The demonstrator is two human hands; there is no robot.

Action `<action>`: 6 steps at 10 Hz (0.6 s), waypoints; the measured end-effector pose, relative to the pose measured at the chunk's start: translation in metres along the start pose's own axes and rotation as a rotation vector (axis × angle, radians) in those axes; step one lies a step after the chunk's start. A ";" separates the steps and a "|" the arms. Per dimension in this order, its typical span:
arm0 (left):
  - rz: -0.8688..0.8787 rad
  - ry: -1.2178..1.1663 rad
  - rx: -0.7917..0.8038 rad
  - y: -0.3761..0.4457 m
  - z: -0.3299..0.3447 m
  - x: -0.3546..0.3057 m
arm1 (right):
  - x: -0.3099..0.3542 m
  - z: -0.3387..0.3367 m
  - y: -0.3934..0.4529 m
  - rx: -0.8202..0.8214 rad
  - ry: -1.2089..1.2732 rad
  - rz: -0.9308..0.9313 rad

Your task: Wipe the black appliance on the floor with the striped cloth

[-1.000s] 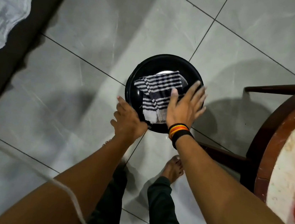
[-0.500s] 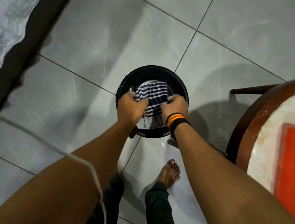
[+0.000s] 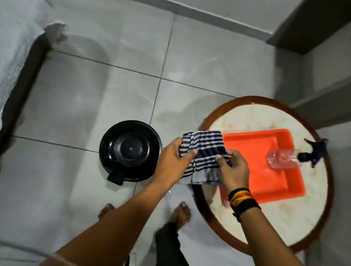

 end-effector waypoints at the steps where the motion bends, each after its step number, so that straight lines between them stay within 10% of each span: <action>1: -0.032 0.080 0.049 0.005 0.068 -0.019 | -0.025 -0.058 0.026 -0.116 -0.039 0.070; 3: -0.188 0.274 0.156 0.026 0.155 0.000 | -0.100 -0.095 0.085 -0.108 -0.041 0.222; 6: 0.401 0.926 0.098 0.019 0.135 -0.025 | -0.053 -0.088 0.073 -0.112 -0.353 -0.164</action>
Point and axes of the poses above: each hand's wrist, its own y-axis towards the middle knuckle, its own z-axis out of the palm, x = y × z, the point moved 8 cm from there along y, towards the middle knuckle, and after that the axes turned 6 degrees about -y, right-handed, at the moved point
